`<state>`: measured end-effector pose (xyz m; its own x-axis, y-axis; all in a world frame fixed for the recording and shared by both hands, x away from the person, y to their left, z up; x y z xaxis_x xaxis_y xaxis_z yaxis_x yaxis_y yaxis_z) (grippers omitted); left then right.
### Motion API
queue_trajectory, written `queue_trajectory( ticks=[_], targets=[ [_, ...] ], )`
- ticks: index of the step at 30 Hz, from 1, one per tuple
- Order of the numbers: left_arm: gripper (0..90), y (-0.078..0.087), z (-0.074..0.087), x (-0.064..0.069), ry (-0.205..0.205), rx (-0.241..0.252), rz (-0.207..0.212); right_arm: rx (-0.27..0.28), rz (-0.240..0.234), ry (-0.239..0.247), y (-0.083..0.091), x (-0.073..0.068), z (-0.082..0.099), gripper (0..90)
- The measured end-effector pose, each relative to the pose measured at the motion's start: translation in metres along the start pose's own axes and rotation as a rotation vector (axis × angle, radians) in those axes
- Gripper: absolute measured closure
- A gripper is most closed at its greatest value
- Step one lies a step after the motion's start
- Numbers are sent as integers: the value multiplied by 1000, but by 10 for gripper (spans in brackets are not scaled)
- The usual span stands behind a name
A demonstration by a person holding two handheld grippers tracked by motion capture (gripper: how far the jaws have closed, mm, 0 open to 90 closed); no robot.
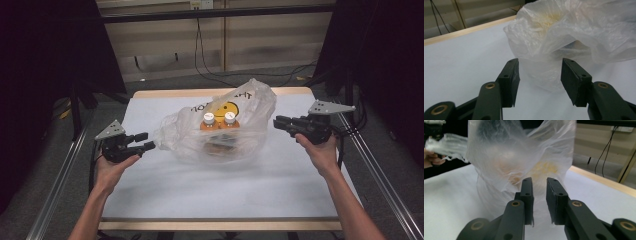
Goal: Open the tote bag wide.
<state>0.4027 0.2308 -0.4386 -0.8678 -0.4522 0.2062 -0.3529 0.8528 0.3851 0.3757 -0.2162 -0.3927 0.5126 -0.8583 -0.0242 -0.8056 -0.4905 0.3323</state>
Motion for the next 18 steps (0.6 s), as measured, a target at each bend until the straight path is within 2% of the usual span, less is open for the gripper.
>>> queue_trajectory(
  ticks=[3, 4, 5, 9, 10, 13, 14, 15, 18],
  targets=[
    [562, 7, -13, 1, 0, 57, -2, 27, 6, -8, 4, 4, -15, 754],
    [592, 8, -18, 1, -10, 73, 15, 34, 5, -7, 4, 4, -19, 748],
    [637, 8, -24, 3, -3, 97, 25, 41, 7, -7, 4, 4, -24, 745],
    [743, 5, -46, 8, -23, 133, 35, 75, 12, -4, 2, 6, -46, 744],
    [760, 2, -51, 10, -44, 131, 53, 82, 17, -2, 2, 7, -51, 735],
    [758, -8, -67, 18, -74, 123, 53, 103, 26, 1, 1, 9, -68, 704],
    [754, -13, -73, 22, -90, 126, 82, 110, 22, 2, 0, 9, -74, 694],
    [752, -17, -78, 26, -94, 121, 91, 116, 23, 4, 0, 8, -80, 690],
    [773, -31, -91, 35, -140, 91, 109, 132, 17, 19, -3, 3, -98, 746]
  ],
)
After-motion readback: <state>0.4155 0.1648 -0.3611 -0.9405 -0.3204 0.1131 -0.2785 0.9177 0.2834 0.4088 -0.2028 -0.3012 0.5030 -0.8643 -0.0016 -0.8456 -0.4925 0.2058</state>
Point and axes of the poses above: each handheld gripper's, and its own axes: y roughly backward along the jaws, z roughly out of its underside, x roughly to its right, the point moved 8 cm from there along -y, roughly forward along the jaws, and after that the axes turned 14 degrees about z, right-handed, at the moved point
